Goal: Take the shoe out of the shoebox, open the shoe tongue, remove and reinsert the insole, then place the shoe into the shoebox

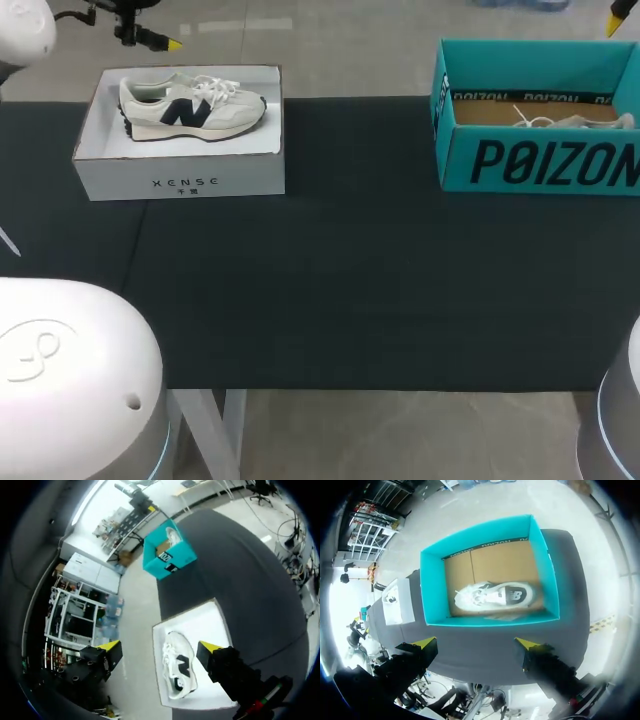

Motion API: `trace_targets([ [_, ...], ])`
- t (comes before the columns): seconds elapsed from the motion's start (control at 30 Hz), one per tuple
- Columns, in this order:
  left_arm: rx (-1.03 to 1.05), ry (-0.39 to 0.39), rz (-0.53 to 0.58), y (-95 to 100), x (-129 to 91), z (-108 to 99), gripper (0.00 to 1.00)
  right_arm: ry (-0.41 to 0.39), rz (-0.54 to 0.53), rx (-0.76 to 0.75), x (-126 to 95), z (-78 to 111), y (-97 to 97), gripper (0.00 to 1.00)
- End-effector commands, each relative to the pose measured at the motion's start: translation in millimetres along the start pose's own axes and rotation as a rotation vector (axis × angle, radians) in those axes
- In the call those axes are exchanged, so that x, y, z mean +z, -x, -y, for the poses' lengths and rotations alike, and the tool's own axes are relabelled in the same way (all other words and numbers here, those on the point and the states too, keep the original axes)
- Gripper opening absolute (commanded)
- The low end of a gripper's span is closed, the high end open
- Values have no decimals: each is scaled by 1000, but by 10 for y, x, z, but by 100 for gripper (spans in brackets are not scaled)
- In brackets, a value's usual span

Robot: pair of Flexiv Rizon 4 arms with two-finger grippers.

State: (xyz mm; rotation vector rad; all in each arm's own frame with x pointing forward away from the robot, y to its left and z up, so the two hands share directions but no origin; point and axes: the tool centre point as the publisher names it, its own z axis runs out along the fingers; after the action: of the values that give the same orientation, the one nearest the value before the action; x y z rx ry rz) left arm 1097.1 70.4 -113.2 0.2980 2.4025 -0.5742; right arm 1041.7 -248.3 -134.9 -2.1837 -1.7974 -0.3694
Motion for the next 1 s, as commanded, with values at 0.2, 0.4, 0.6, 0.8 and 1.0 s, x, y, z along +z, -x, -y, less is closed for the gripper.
trace_targets([
  [0.2, -1358, 1119, -102, -10, -159, -588, 100, 2, 1, 1, 2, 10, 1, 100],
  [0.4, -1358, 1119, -102, -10, -159, -588, 100, 2, 1, 1, 2, 10, 1, 100],
  [0.6, -1358, 1119, -102, -10, -159, -588, 100, 2, 1, 1, 2, 10, 1, 100],
  [0.8, -1456, 1163, -131, 10, -127, -577, 100, 2, 1, 1, 2, 10, 1, 100],
  [1.0, -1882, 1381, -81, 154, 162, -784, 100, 2, 1, 1, 2, 10, 1, 100],
])
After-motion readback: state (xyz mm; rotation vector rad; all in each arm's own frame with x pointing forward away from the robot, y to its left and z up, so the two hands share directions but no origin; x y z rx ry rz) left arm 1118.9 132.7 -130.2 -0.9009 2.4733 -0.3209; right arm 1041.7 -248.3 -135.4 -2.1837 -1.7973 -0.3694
